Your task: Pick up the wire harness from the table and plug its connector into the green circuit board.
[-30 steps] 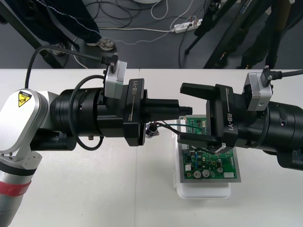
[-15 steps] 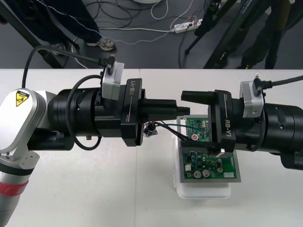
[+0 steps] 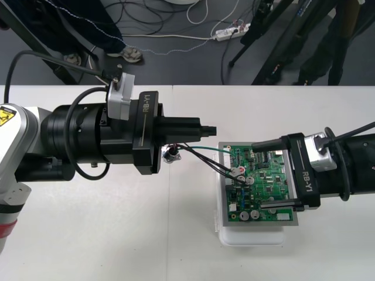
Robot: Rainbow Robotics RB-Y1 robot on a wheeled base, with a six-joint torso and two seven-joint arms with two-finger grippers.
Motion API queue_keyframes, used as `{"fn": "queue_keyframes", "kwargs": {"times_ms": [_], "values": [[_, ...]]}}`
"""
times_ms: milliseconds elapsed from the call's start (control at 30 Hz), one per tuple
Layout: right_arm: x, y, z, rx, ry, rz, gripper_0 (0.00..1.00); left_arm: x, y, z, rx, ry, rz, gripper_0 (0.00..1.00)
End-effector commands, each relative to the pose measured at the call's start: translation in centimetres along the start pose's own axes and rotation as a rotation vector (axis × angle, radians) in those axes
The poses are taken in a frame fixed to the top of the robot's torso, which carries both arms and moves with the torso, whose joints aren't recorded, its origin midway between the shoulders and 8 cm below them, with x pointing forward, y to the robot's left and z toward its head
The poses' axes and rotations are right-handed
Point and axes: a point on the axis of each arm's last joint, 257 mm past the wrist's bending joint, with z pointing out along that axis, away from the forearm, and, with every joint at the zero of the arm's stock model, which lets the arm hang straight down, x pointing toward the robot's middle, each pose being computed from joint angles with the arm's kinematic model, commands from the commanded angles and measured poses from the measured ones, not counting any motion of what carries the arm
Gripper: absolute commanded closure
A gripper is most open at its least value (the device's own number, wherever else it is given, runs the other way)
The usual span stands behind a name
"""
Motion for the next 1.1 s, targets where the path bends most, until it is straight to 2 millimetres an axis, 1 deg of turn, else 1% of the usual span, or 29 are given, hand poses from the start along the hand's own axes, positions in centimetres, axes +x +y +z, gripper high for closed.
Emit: {"fn": "queue_keyframes", "kwargs": {"times_ms": [33, 100, 233, 267, 367, 567, 667, 767, 800, 900, 967, 1067, 1100], "values": [[2.8, -2.3, -3.5, 0.049, 0.196, -0.014, 0.00, -0.5, 0.6, -2.5, -0.010, 0.030, 0.060, 1.00], [3.5, -3.1, -4.1, 0.066, 0.240, -0.027, 0.00, -0.4, 0.9, -3.0, -0.016, 0.025, 0.046, 1.00], [4.7, -5.2, -6.5, 0.114, 0.361, -0.070, 0.00, 0.4, 1.4, -4.3, -0.026, 0.030, 0.069, 1.00], [5.1, -5.5, -7.1, 0.118, 0.396, -0.078, 0.00, 0.7, 1.5, -4.6, -0.024, 0.033, 0.068, 1.00], [5.8, -5.8, -8.6, 0.119, 0.479, -0.103, 0.00, 1.4, 1.8, -5.6, -0.024, 0.032, 0.063, 1.00], [7.0, -6.4, -10.7, 0.132, 0.582, -0.112, 0.00, 2.7, 2.1, -6.8, -0.023, 0.036, 0.085, 1.00], [7.9, -6.8, -12.0, 0.149, 0.646, -0.110, 0.00, 3.5, 2.0, -7.4, -0.013, 0.039, 0.080, 1.00], [8.8, -7.2, -12.7, 0.167, 0.690, -0.105, 0.00, 3.9, 2.0, -7.8, -0.004, 0.042, 0.074, 1.00], [9.5, -7.3, -13.2, 0.176, 0.716, -0.101, 0.00, 4.2, 1.9, -8.0, 0.002, 0.043, 0.082, 1.00], [10.7, -7.1, -13.6, 0.177, 0.758, -0.090, 0.00, 4.8, 2.2, -8.5, 0.002, 0.048, 0.107, 1.00], [11.5, -7.3, -13.8, 0.184, 0.793, -0.085, 0.00, 5.4, 2.3, -8.9, 0.010, 0.053, 0.099, 1.00], [12.2, -7.4, -14.2, 0.190, 0.838, -0.092, 0.00, 6.0, 2.3, -9.4, 0.018, 0.058, 0.088, 1.00], [12.8, -7.2, -14.3, 0.186, 0.862, -0.090, 0.00, 6.2, 2.2, -9.6, 0.024, 0.061, 0.085, 1.00]]}}
